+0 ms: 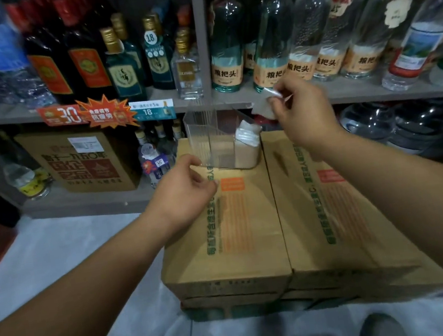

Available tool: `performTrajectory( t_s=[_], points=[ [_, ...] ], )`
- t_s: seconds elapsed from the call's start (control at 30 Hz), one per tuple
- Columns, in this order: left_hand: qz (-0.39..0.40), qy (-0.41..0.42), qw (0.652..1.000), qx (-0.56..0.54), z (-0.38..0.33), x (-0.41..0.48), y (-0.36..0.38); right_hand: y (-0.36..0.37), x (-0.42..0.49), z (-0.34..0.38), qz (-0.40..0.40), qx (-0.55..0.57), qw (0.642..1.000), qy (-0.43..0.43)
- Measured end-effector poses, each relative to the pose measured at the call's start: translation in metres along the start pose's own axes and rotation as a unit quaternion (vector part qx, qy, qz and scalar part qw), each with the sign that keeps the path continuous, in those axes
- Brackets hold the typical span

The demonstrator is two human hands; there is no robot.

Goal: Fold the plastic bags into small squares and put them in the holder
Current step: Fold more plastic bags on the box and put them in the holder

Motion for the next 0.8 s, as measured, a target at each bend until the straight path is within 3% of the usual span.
performTrajectory(
  t_s=[0.17, 0.37, 0.6, 0.8],
  points=[
    [-0.081, 0.019, 0.997, 0.001, -0.005, 0.041, -0.010, 0.036, 0.026, -0.016, 0.011, -0.041, 0.996, -0.073],
    [-0.062, 0.003, 0.993, -0.096, -0.003, 0.069, -0.005, 0.059, 0.014, -0.020, 0.030, -0.066, 0.982, -0.173],
    [-0.047, 0.032, 0.992, -0.114, -0.009, 0.070, 0.003, 0.062, 0.001, -0.026, 0.096, 0.027, 0.988, -0.117],
    [-0.051, 0.037, 0.991, -0.121, -0.009, 0.067, 0.004, 0.065, 0.003, -0.024, 0.087, -0.033, 0.986, -0.138]
  ],
)
Point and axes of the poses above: each hand's wrist, its own x-axis towards the middle knuckle, its own y-axis out of the palm, z = x × y, the point moved 5 cm from there along x, towards the middle knuckle, and after that the axes turned 7 degrees about -x, right-handed, at the moved point
